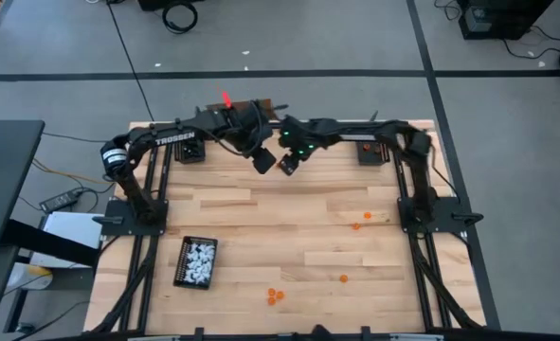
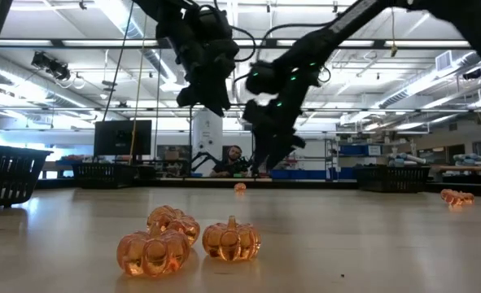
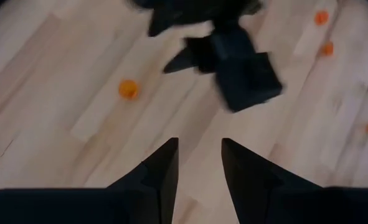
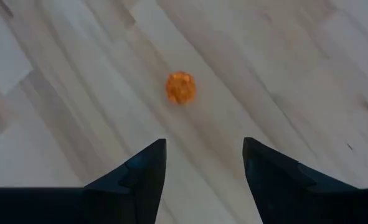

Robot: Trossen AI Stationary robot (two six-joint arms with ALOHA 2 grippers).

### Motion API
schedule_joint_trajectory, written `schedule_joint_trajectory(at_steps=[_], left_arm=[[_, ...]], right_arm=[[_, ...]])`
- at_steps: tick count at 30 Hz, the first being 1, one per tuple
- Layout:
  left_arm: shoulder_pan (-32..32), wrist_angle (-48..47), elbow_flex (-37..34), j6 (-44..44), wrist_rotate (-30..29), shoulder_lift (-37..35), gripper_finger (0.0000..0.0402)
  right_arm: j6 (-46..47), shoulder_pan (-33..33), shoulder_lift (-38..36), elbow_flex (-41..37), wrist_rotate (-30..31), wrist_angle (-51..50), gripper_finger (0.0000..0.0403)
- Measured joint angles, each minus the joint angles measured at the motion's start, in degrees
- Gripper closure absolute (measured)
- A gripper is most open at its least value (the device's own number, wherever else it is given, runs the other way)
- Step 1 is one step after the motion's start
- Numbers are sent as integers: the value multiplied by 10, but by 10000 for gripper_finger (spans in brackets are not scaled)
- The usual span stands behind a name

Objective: Sort Halloween decoration
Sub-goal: Put the orange pumpkin toy into the top right black basket

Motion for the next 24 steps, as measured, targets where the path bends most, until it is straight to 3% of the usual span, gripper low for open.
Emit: schedule_joint_trajectory(at_steps=[8,14,17,24], left_arm=[[-4,-82,0,11,-12,0,272],[-4,-165,0,-5,-74,-1,272],[-1,-195,0,-8,-106,-9,272],[20,-191,0,-6,-110,-55,272]], right_arm=[[-21,5,115,146,0,-71,189],[-54,3,182,240,-28,-131,190],[-69,5,203,279,-14,-175,192],[-111,5,218,313,-21,-208,218]])
